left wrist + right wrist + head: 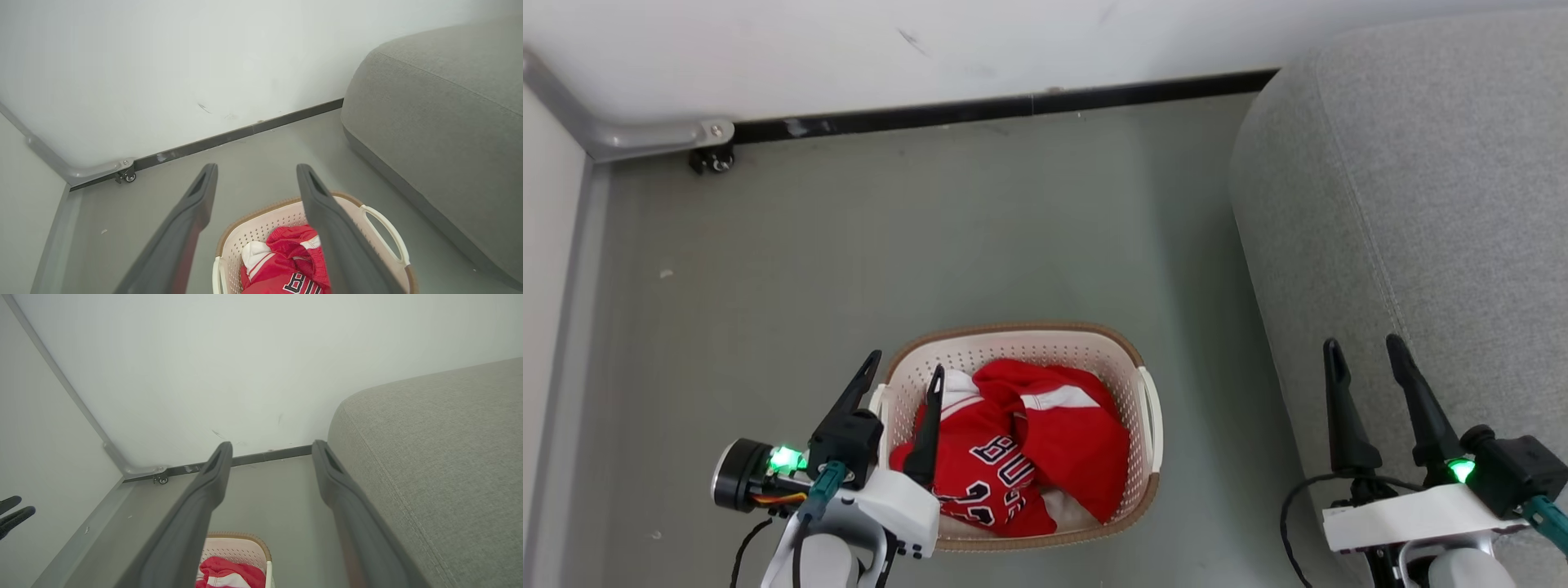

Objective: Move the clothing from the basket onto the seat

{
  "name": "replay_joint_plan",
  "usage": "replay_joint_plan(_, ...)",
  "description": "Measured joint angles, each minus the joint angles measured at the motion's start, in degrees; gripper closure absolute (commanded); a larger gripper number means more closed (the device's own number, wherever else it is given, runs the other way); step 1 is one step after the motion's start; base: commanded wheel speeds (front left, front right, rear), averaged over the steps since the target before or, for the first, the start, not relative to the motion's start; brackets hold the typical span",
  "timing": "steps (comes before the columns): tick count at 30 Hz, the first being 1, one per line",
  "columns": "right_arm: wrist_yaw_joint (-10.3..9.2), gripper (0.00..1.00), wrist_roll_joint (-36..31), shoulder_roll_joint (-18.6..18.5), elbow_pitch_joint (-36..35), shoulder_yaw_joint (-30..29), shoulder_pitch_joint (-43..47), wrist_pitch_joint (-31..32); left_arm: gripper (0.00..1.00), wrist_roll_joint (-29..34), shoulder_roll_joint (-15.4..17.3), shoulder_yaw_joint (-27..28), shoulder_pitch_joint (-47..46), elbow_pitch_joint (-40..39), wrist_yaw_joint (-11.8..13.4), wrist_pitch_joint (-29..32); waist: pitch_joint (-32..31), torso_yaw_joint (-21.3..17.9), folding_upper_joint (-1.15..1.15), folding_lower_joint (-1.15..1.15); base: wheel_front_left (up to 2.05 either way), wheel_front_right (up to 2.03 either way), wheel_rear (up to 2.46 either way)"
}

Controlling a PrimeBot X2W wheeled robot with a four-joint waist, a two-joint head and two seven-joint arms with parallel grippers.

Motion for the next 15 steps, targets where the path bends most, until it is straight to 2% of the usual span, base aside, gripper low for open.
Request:
replay_joint_plan(5,0.00,0.00,0.0,0.0,-1.5,-0.1,-1.7,0.0,0.00,1.1,-0.1,-0.3,-2.3,0.8,0.0,0.0,3.1,-0.7,0.00,0.00,0.00,0.00,0.00)
replay_joint_plan(15,0.00,0.00,0.0,0.0,-4.3,0.5,-6.8,-0.1,0.00,3.6,2.0,-1.1,-7.3,4.3,0.0,0.0,10.2,-2.3,0.00,0.00,0.00,0.00,0.00)
